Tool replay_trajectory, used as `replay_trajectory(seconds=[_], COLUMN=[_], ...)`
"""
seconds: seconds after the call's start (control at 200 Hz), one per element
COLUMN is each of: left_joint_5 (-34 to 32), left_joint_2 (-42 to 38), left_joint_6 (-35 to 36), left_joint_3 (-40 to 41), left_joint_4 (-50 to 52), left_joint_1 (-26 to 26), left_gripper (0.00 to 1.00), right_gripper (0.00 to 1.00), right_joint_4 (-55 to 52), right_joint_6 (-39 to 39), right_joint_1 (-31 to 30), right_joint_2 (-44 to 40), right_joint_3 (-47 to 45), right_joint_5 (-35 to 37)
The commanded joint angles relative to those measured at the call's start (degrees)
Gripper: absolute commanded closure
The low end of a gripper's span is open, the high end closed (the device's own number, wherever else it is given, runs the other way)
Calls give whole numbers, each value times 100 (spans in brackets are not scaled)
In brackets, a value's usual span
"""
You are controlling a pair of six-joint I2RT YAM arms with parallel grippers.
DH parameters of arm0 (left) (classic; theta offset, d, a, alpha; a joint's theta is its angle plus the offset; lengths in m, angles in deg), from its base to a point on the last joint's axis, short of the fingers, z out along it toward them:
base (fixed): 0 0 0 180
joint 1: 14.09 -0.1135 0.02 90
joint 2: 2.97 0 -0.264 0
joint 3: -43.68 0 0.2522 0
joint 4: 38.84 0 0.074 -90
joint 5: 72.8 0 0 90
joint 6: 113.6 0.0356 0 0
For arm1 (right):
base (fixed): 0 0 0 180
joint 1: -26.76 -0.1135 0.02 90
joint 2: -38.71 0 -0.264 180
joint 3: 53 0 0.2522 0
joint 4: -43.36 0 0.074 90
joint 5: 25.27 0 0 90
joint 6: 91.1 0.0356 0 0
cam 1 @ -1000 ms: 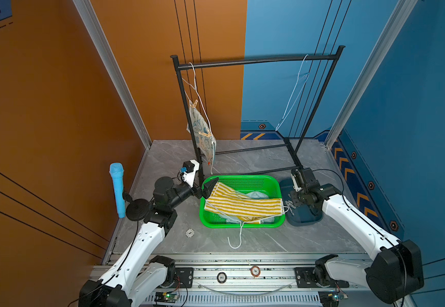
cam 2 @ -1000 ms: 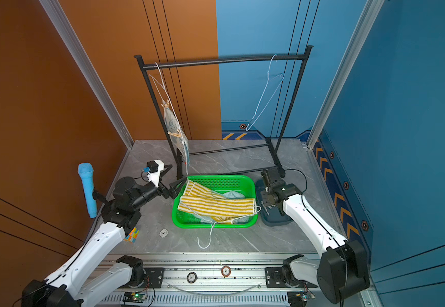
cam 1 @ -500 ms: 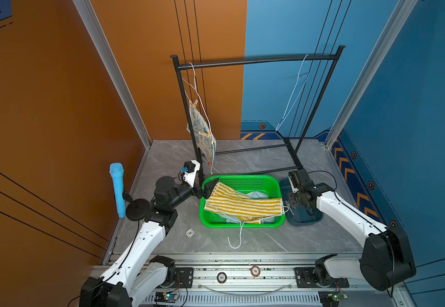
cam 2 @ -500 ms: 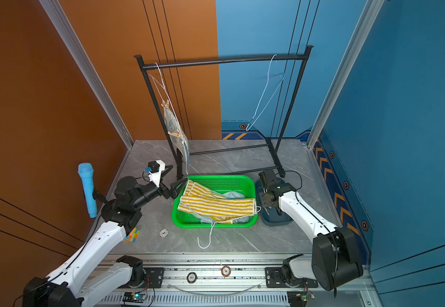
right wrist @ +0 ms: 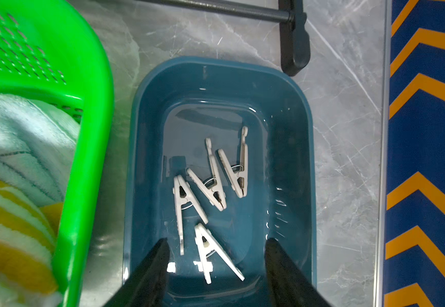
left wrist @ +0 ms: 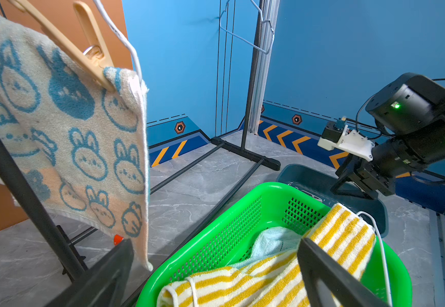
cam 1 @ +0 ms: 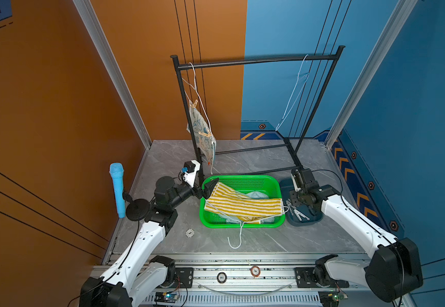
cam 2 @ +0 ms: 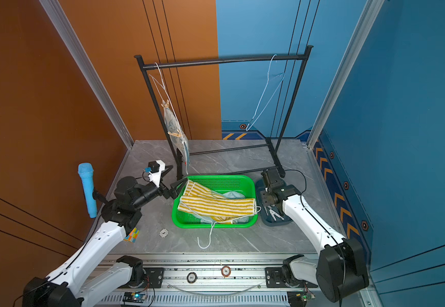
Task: Remove the clothespins securing towels to the hanger
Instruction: Place the clothespin in the storage box, then pick up the hanger from the basket.
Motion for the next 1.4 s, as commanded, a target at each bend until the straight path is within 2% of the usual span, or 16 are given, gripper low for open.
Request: replay_trajectory(seconds=[0.0, 0.37, 0.691, 1.006, 1.066, 1.286, 1.396], left_joint_5=[14, -44, -140, -166, -159, -155, -155], left_joint_2=[0, 24, 13, -27, -26, 14, 39], left_joint_6=[103, 165, 322, 352, 354, 350, 351], left_joint_3=[86, 87, 68, 59, 60, 59, 54], left_joint_4=[-86, -47, 117, 146, 152, 147, 153], left_joint_1=[-47, -59, -86, -127, -132, -153, -169], left_gripper=[2, 2, 2, 2, 2, 2, 2], right_gripper=[32, 0, 0, 0, 0, 0, 0], right_joint_4=[-31, 72, 528, 1078, 1111, 1095, 985], right_joint_6=[-100, -620, -1530, -2916, -3199, -4653, -5076], right_joint_1=[27, -257, -1048, -2141, -2523, -3618, -4007], right_joint_2=[-286, -1204, -1931, -2459, -2525, -2514, -2225], right_joint_3=[99, 172, 132, -163, -221, -545, -561], right_joint_5=[160, 259, 297, 403, 347, 379, 331])
